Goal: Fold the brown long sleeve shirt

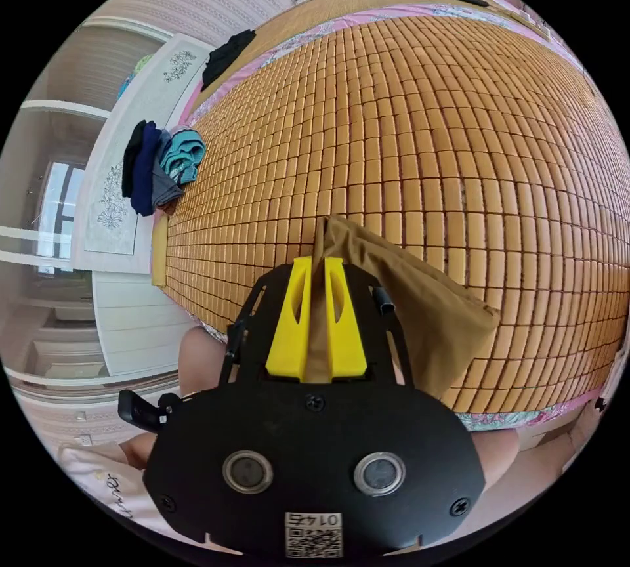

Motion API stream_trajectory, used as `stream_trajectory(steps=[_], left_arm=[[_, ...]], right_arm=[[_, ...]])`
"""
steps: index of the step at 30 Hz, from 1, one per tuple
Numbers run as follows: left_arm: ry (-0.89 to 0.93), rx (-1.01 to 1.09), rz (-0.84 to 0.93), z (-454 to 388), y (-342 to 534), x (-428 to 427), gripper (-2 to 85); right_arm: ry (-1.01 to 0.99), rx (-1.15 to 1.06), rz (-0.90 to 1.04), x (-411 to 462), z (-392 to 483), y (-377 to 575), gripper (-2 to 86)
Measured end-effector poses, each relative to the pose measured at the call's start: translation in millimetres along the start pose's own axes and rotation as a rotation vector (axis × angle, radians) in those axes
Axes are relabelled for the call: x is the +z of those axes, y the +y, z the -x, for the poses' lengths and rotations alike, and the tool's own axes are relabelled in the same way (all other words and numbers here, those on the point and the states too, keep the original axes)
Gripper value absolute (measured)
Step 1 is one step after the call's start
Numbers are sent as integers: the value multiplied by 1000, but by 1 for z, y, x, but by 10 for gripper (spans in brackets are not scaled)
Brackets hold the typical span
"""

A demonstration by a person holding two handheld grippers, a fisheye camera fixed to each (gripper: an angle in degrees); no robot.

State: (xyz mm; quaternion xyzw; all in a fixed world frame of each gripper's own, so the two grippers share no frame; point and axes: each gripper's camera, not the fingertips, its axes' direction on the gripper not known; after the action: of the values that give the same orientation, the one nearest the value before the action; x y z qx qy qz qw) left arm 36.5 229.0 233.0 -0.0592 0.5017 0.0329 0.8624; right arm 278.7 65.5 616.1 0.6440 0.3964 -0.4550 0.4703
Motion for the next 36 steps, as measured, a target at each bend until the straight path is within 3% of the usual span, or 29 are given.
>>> stream_trajectory(steps=[5, 8, 12, 16, 20, 25, 31, 36], left_arm=[[-53, -151, 160, 32, -13, 12, 30], [-131, -176, 231, 41, -15, 12, 33], [-140, -147, 184, 37, -21, 2, 46], [-121, -99, 98, 18, -36, 4, 107], [-151, -147, 204, 18, -49, 50, 106], [-222, -122, 172, 2, -46, 53, 64], [-226, -65, 172, -26, -45, 54, 6], [-181, 46, 67, -68, -35, 17, -3]], right_arm=[[-33, -91, -16, 11, 20, 4, 55], [97, -194, -17, 14, 34, 11, 57], [325, -366, 61, 41, 52, 25, 101], [351, -434, 126, 68, 63, 37, 135], [390, -464, 155, 93, 80, 53, 133], [382, -473, 133, 99, 87, 77, 115], [315, -533, 119, 94, 96, 117, 10], [155, -507, -124, 27, 90, 175, 0]])
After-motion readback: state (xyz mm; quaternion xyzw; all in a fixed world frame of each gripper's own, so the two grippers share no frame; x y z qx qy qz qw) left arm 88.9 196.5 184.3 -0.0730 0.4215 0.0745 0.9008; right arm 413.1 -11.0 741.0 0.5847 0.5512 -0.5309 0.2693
